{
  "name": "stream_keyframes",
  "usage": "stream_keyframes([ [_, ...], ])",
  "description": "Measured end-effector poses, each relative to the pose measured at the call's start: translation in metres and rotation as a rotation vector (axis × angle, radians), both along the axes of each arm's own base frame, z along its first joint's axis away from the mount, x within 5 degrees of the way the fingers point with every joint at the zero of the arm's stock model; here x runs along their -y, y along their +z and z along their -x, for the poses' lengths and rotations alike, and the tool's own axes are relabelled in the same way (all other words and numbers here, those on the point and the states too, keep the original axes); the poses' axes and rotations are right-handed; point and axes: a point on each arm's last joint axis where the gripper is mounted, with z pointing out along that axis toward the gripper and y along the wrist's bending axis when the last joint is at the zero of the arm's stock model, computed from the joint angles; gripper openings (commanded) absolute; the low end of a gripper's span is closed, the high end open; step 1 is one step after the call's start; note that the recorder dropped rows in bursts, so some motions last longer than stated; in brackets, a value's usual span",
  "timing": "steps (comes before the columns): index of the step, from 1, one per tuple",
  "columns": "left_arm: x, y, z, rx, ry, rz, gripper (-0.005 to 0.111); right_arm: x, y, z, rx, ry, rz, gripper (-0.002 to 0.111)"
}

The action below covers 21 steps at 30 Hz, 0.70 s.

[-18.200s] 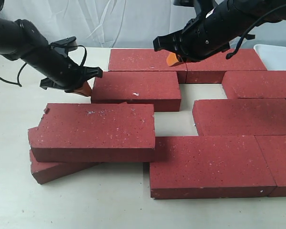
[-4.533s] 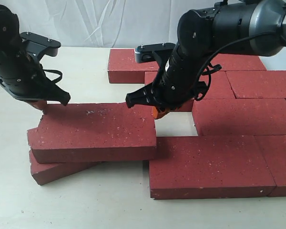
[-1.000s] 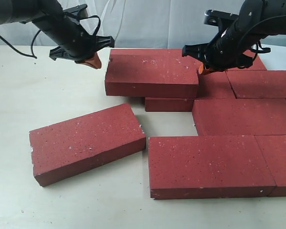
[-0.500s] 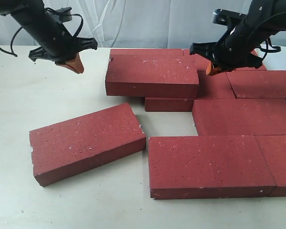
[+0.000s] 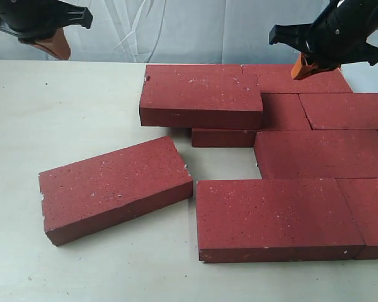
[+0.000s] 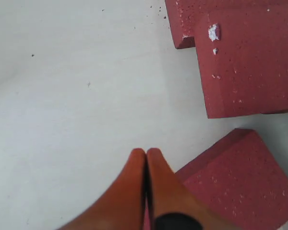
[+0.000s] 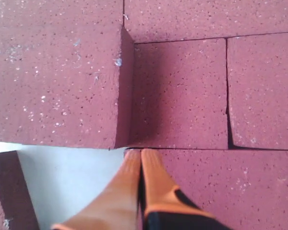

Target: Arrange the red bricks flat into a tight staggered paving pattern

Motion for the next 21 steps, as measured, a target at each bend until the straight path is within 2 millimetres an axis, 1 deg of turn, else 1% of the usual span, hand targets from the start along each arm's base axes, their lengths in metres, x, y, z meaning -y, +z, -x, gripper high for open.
stream_keyframes([
  [3, -0.005, 0.011, 0.021, 0.04, 0.005, 0.001, 0.0, -0.007, 0.01, 0.008, 0.005, 0.026, -0.002, -0.001],
  [4, -0.006, 0.011, 0.028, 0.047, 0.007, 0.0, 0.0, -0.012, 0.014, 0.011, 0.012, 0.04, -0.003, -0.001],
  [7, -0.011, 0.012, 0.049, 0.077, 0.011, 0.005, 0.0, -0.031, 0.02, 0.02, 0.029, 0.108, -0.001, -0.001],
  [8, -0.012, 0.009, 0.055, 0.08, 0.014, 0.005, 0.0, -0.038, 0.021, 0.023, 0.03, 0.133, 0.0, -0.001],
  [11, -0.016, -0.004, 0.068, 0.081, 0.02, -0.005, 0.0, -0.063, 0.022, 0.033, 0.037, 0.226, 0.009, -0.001],
  [15, -0.018, -0.034, 0.079, 0.052, 0.03, -0.016, 0.0, -0.095, 0.019, 0.046, 0.038, 0.35, 0.021, -0.001],
  [18, -0.019, -0.057, 0.083, 0.048, 0.054, 0.006, 0.0, -0.115, 0.01, 0.052, 0.033, 0.42, 0.03, -0.001],
  [21, -0.018, -0.062, 0.083, 0.067, 0.069, 0.021, 0.0, -0.129, -0.001, 0.055, 0.013, 0.466, 0.042, -0.001],
])
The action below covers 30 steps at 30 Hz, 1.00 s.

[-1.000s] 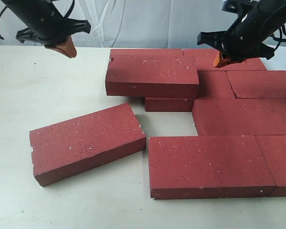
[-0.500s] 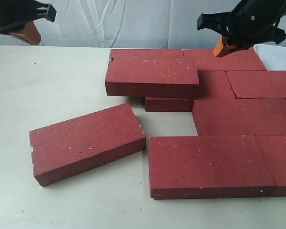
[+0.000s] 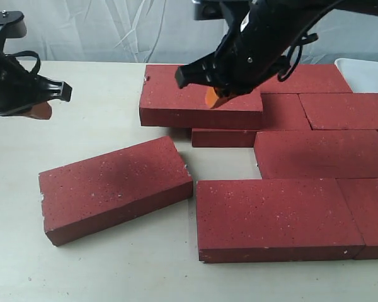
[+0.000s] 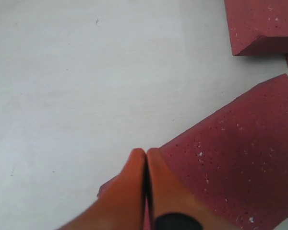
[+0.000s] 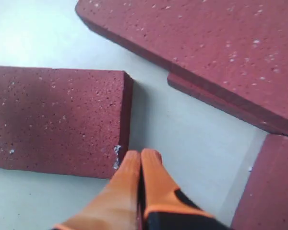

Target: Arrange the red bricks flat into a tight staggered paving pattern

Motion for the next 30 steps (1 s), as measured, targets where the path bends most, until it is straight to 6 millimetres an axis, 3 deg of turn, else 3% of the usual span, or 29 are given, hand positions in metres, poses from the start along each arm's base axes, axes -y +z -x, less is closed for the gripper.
stream_keyframes([
  [5, -0.002, 0.003, -0.001, 0.008, -0.02, -0.033, 0.0, -0.018, -0.023, 0.002, -0.047, 0.054, 0.035, -0.001],
  [10, -0.011, 0.005, 0.004, -0.075, -0.081, -0.176, 0.0, -0.042, -0.057, 0.005, -0.093, 0.131, 0.067, -0.001],
  [13, -0.012, 0.002, 0.004, -0.093, -0.089, -0.201, 0.0, -0.057, -0.065, 0.013, -0.1, 0.204, 0.059, -0.001],
  [20, -0.012, -0.003, -0.002, -0.087, -0.094, -0.218, 0.0, -0.106, -0.069, 0.062, -0.125, 0.417, 0.023, -0.001],
  [25, -0.024, 0.019, -0.01, -0.059, -0.007, -0.334, 0.0, -0.147, -0.086, 0.104, -0.124, 0.535, 0.019, -0.001],
  [30, -0.031, 0.03, -0.013, -0.045, 0.089, -0.384, 0.0, -0.17, -0.093, 0.126, -0.101, 0.56, -0.039, -0.001],
])
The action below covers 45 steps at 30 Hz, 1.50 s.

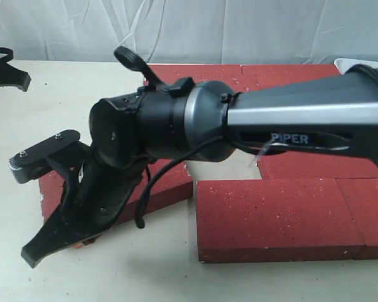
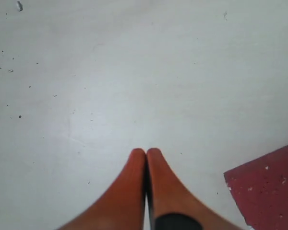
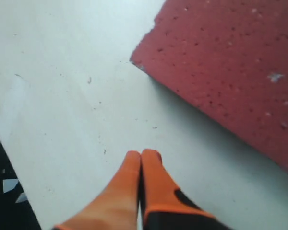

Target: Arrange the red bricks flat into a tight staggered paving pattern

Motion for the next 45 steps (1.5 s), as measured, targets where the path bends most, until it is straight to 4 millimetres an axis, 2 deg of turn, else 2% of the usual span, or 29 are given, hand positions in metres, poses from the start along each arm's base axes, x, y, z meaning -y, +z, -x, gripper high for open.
stream_keyframes([
  [6, -0.005, 0.008, -0.002, 0.037, 0.023, 0.061, 0.0, -0.013, -0.011, -0.002, -0.043, -0.029, -0.006, -0.001],
  [13, -0.042, 0.032, 0.008, 0.135, 0.105, 0.297, 0.0, -0.029, -0.009, -0.009, -0.062, -0.022, -0.017, -0.001],
  [16, -0.047, 0.034, 0.007, 0.152, 0.111, 0.391, 0.0, -0.032, -0.011, -0.01, -0.077, -0.016, -0.007, -0.001],
  [22, -0.046, 0.036, 0.006, 0.173, 0.097, 0.433, 0.0, -0.034, -0.026, -0.008, -0.108, -0.018, 0.033, -0.001],
  [30, -0.047, 0.036, 0.005, 0.18, 0.094, 0.43, 0.0, -0.044, -0.027, -0.003, -0.063, -0.024, -0.018, -0.001],
  [37, -0.046, 0.037, 0.004, 0.192, 0.094, 0.434, 0.0, -0.048, -0.045, -0.007, -0.056, -0.061, -0.018, -0.001],
  [45, -0.047, 0.038, 0.004, 0.201, 0.095, 0.433, 0.0, -0.057, -0.042, -0.018, 0.032, -0.137, -0.135, -0.001],
])
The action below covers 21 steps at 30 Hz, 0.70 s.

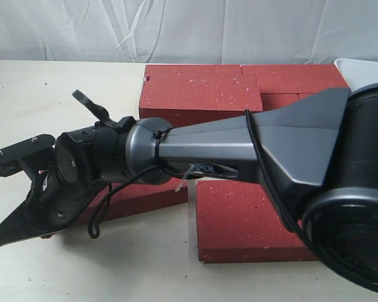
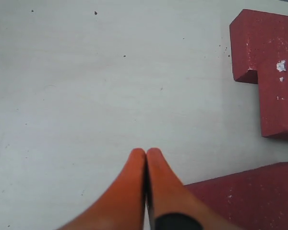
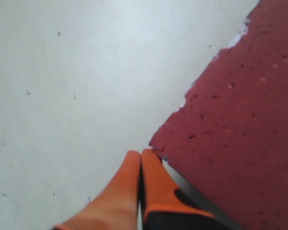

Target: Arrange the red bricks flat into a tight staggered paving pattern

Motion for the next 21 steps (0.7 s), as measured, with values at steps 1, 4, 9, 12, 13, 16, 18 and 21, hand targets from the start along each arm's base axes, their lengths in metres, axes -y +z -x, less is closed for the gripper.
stream_keyframes([
  [1, 0.0, 0.0, 0.0, 0.002, 0.001, 0.001, 0.0, -0.001, 0.001, -0.001, 0.007, -0.007, -0.009, -0.001],
  [4, 0.0, 0.0, 0.0, 0.002, 0.001, 0.001, 0.0, -0.003, 0.002, -0.004, 0.037, -0.022, -0.039, -0.001],
  [9, 0.0, 0.0, 0.0, 0.002, 0.001, 0.0, 0.0, -0.004, 0.004, -0.006, 0.057, -0.037, -0.063, -0.001],
  [12, 0.0, 0.0, 0.0, 0.002, 0.001, 0.0, 0.0, -0.005, 0.005, -0.007, 0.067, -0.044, -0.074, -0.001],
  [13, 0.0, 0.0, 0.0, 0.002, 0.001, 0.0, 0.0, -0.005, 0.005, -0.008, 0.069, -0.048, -0.079, -0.001],
  [16, 0.0, 0.0, 0.0, 0.002, 0.001, 0.0, 0.0, -0.005, 0.006, -0.008, 0.062, -0.06, -0.085, -0.001],
  [18, 0.0, 0.0, 0.0, 0.002, 0.001, 0.0, 0.0, -0.004, 0.012, -0.006, 0.048, -0.058, -0.086, -0.001],
  [21, 0.0, 0.0, 0.0, 0.002, 0.001, -0.001, 0.0, 0.0, 0.032, -0.001, 0.034, -0.037, -0.09, -0.001],
])
